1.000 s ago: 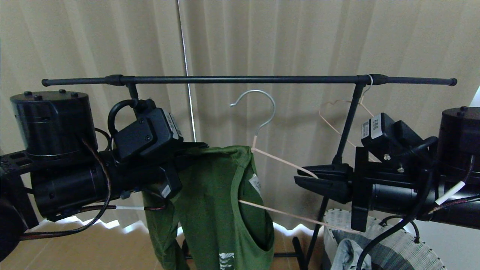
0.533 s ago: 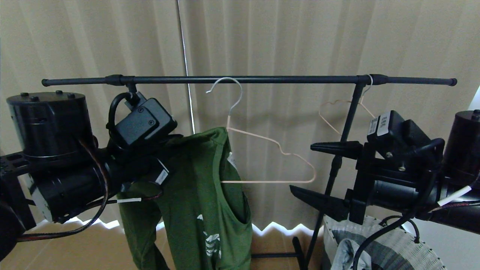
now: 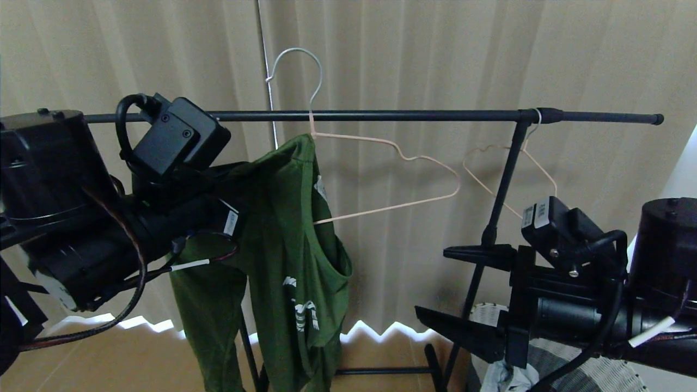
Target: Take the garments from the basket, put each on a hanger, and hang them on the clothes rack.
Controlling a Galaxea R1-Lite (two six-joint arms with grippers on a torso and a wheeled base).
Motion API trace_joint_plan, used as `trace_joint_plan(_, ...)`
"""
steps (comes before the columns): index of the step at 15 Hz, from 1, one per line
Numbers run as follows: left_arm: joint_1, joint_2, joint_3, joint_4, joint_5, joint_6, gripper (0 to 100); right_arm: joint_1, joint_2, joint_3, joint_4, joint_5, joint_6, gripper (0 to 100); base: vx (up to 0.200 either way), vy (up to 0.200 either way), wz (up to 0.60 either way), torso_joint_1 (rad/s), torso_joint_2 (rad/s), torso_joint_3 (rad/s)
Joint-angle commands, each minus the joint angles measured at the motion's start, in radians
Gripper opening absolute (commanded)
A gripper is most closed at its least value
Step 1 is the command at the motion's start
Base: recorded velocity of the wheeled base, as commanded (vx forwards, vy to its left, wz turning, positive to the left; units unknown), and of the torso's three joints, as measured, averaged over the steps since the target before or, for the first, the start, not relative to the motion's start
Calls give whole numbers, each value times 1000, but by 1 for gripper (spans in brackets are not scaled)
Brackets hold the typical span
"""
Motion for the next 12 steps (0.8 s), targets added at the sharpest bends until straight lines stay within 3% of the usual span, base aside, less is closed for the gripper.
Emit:
trace_joint_plan(1,-1,-11,-2,-1,0,1,0,27,12,34,-18,-2,29,100,0,0,0,0,0,0)
trace_joint_plan(3,-45,-7,-5,-78,0,-7,0,38,134,37,-202,-45,63,100,0,0,0,0,0,0)
trace_joint_plan(7,-51,-5,-18,-101,2,-7,0,76,305,12,-431,-172,60,100,0,0,0,0,0,0)
trace_joint_plan(12,-77,-8,-16,-101,2,-8,0,76,418,-108,-460,-246,60,100,0,0,0,0,0,0)
